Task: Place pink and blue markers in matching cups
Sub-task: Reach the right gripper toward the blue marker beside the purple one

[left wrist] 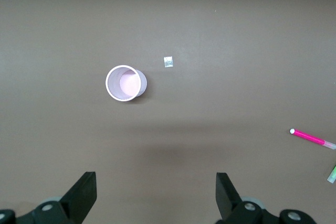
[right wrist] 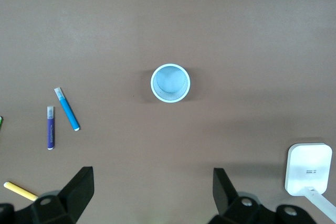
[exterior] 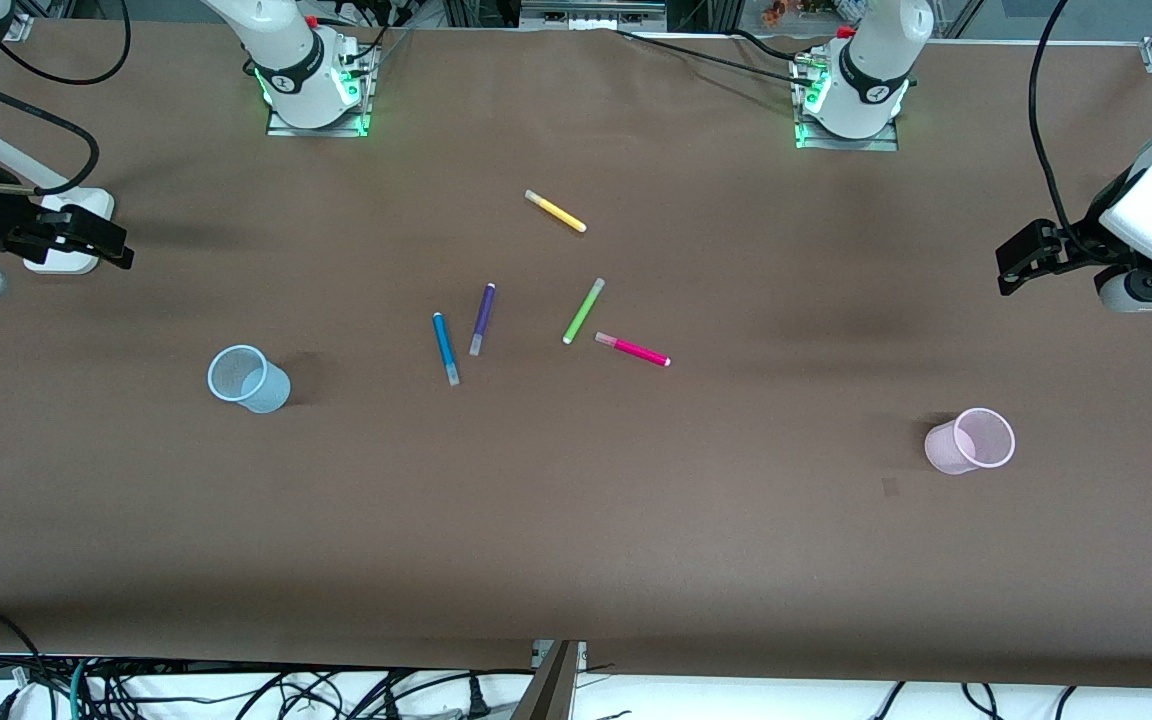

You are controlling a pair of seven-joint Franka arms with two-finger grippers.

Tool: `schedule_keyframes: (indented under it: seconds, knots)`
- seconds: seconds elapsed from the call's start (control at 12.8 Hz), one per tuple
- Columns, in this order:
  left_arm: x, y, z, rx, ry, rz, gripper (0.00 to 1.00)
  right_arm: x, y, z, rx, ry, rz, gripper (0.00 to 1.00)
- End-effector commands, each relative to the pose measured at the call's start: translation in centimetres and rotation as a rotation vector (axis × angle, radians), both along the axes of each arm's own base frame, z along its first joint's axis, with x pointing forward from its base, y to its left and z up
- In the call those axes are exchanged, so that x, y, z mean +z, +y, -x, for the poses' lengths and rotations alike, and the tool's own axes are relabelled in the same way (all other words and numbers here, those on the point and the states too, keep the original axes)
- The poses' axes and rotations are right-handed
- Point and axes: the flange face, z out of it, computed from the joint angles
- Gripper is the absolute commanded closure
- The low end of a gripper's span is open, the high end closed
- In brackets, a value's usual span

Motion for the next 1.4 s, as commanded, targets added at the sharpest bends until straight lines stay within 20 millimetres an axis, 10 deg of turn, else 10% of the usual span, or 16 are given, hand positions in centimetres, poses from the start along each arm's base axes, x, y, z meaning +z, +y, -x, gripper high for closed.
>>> schedule_keyframes:
  seconds: [0.0, 0.86, 1.33]
  knots:
    - [0.5, 0.2, 0.1, -0.003, -0.002, 0.013, 0.00, 0.4, 0.0, -0.4, -0.010, -0.007, -0.022, 0.00]
    - [0.5, 0.3, 0.1, 0.000, -0.003, 0.021, 0.00, -0.3, 0.3, -0.7, 0.001, 0.004, -0.027, 0.00]
    - [0.5, 0.9, 0.0, 0.015, -0.001, 0.044, 0.00, -4.9, 7.6, -2.7, 0.117, 0.038, -0.016, 0.00]
